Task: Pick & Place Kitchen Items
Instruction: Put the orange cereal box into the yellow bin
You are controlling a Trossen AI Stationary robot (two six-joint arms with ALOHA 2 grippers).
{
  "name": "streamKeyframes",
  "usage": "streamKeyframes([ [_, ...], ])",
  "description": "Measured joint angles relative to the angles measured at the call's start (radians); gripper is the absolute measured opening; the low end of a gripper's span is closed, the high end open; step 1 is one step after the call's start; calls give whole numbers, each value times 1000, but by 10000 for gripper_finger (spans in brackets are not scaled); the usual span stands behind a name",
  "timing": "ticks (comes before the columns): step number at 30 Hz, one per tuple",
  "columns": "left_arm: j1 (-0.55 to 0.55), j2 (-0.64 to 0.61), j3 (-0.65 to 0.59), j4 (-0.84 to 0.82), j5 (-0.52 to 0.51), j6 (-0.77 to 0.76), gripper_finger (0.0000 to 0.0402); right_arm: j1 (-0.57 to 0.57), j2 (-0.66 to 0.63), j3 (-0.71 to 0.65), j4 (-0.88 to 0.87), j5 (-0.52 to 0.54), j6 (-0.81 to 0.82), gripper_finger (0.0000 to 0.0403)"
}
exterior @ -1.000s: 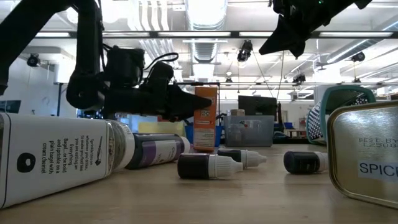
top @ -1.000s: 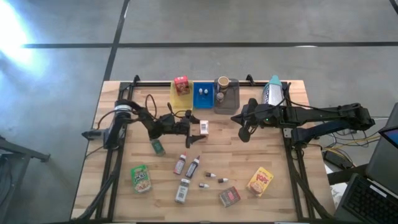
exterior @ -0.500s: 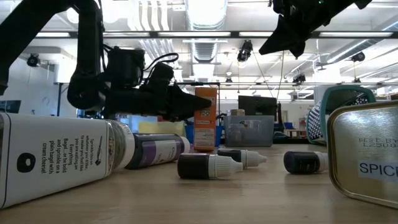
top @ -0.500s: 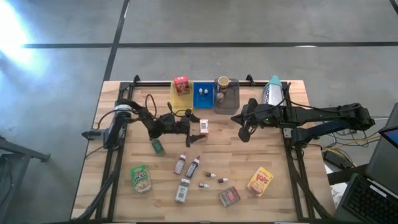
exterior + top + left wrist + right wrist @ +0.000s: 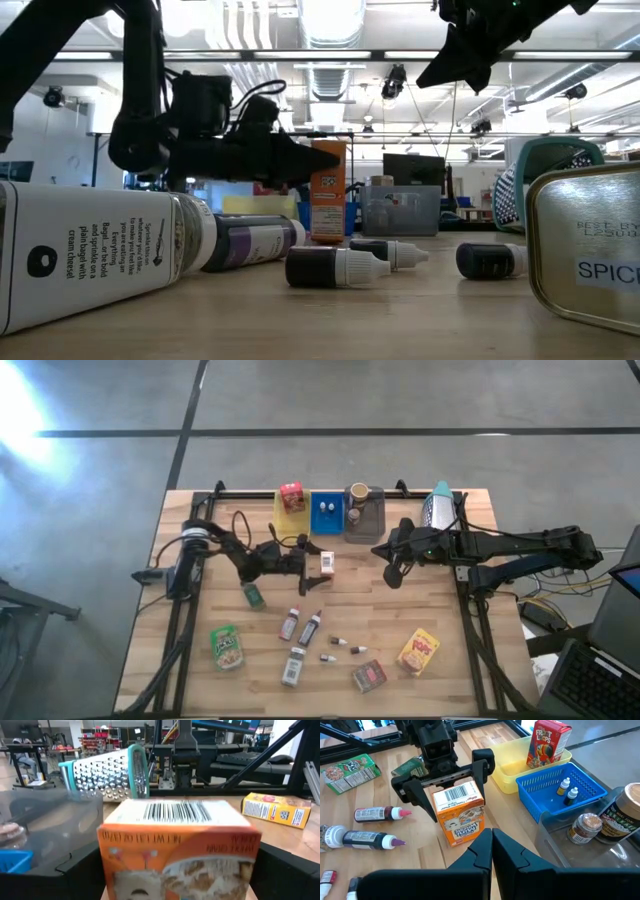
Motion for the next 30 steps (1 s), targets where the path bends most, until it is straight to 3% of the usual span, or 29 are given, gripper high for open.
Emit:
streamKeyframes([
  [14, -2, -80, -5, -32, 27, 15, 400, 0, 0, 0, 0, 0, 0, 8],
  [20, -3, -168, -5, -52, 51, 17, 400, 0, 0, 0, 0, 0, 0, 8],
  [25, -3, -320, -5, -260, 51, 19, 400, 0, 0, 0, 0, 0, 0, 8],
  [30, -5, -539, 8, -611, 24, 43, 400, 0, 0, 0, 0, 0, 0, 8],
])
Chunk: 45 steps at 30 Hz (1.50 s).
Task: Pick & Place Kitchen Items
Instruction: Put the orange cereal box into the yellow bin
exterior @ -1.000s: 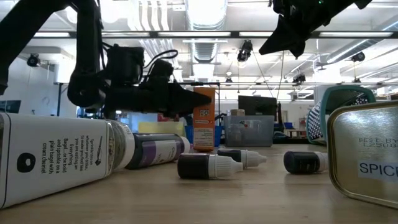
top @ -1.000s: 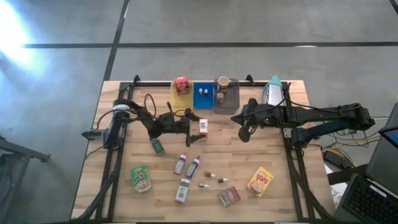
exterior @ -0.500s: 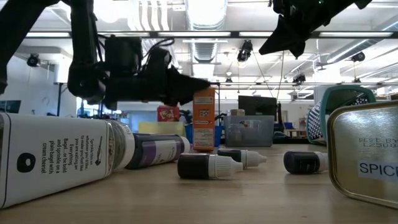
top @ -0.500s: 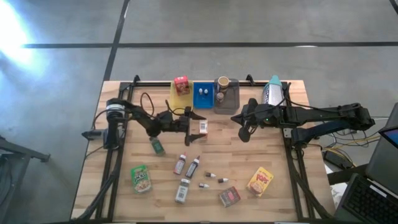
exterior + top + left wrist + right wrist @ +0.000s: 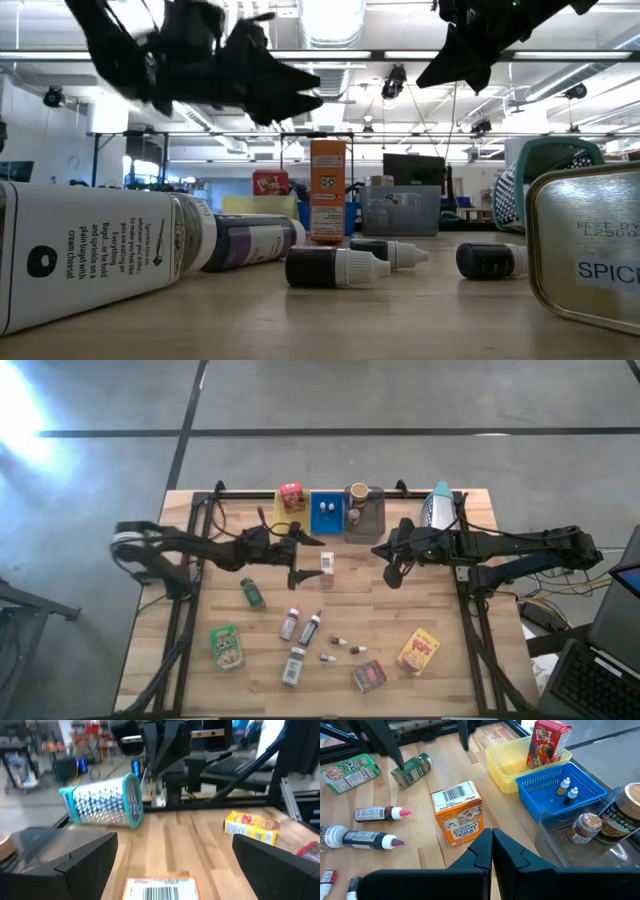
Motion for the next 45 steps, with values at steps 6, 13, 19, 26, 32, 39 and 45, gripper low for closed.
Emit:
streamKeyframes([
  [6, 0, -236, 34, -414, -44, -1, 400, 0, 0, 0, 0, 0, 0, 8],
  [13, 0, -428, 36, -643, -43, -173, 400, 0, 0, 0, 0, 0, 0, 8],
  [19, 2, -534, 36, -763, -57, -98, 400, 0, 0, 0, 0, 0, 0, 8],
  [26, 3, -618, 36, -791, -73, -87, 400, 0, 0, 0, 0, 0, 0, 8],
  [32, 3, -672, 36, -868, -74, -88, 400, 0, 0, 0, 32, -2, -1, 8],
  [39, 3, -735, 36, -965, -119, -89, 400, 0, 14, 0, 55, -6, 40, 8],
  [45, 4, -787, 36, -1030, -163, -89, 400, 1, 69, 1, 206, -14, 80, 8],
])
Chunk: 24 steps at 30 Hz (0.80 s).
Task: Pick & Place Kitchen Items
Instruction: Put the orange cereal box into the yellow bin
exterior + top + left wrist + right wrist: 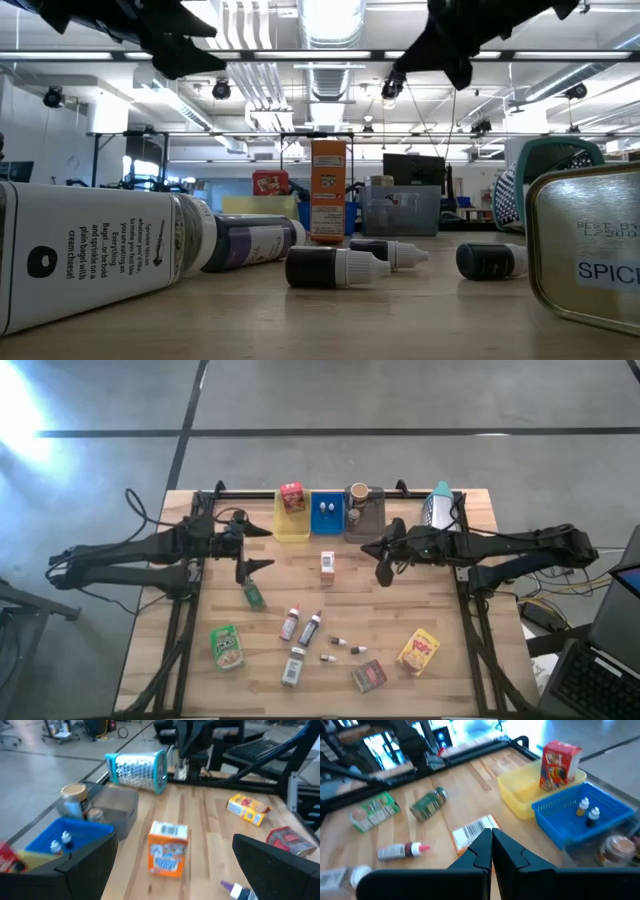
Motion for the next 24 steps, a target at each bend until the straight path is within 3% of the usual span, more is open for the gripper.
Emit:
streamKeyframes([
  [7, 0, -50, 0, -70, -44, -1, 400, 0, 83, 4, 118, -3, -37, 10],
  [11, 0, -62, 0, -75, -44, -3, 400, -1, 119, 24, 112, -4, -74, 41],
  [15, 0, -66, 0, -77, -45, -5, 400, -3, 141, 53, 70, -3, -122, 105],
  [24, 0, -65, 0, -77, -45, -5, 400, -6, 210, 69, 64, 57, -191, 295],
])
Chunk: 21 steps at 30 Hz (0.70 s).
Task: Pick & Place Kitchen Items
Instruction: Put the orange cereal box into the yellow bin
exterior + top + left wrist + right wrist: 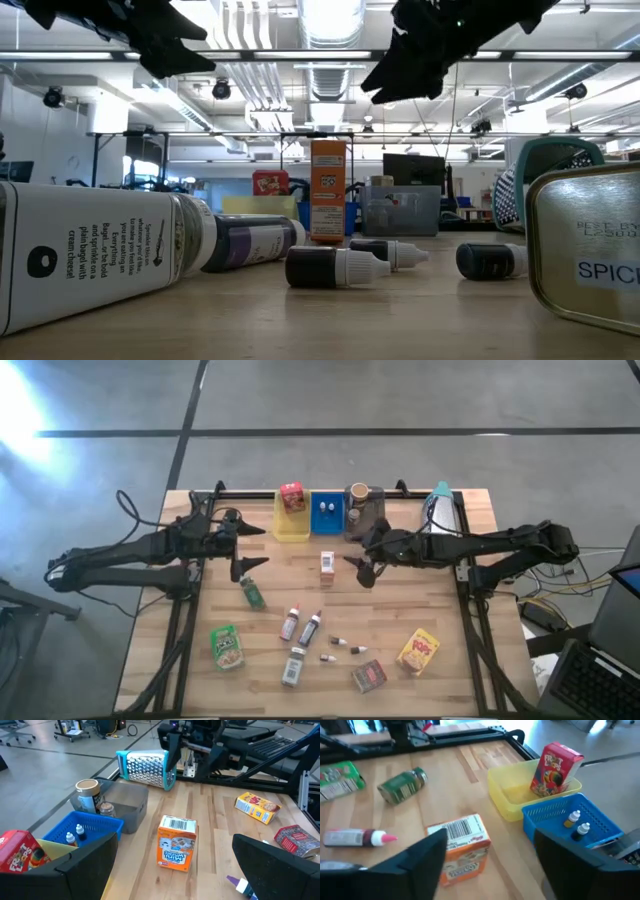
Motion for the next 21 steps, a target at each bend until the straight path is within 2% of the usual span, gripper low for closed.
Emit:
streamKeyframes([
  [4, 0, 0, 0, 0, 0, 0, 400, -6, 34, 0, 2, -50, -38, 352],
  [7, 0, 0, 0, 0, -3, 0, 400, -14, 69, 18, -28, -109, -4, 373],
  [15, 0, 0, 0, 0, -7, -11, 400, -19, 189, 250, -307, -109, -74, 382],
  [21, 0, 0, 0, 0, -7, -11, 400, -21, 333, 421, -530, -106, -119, 382],
])
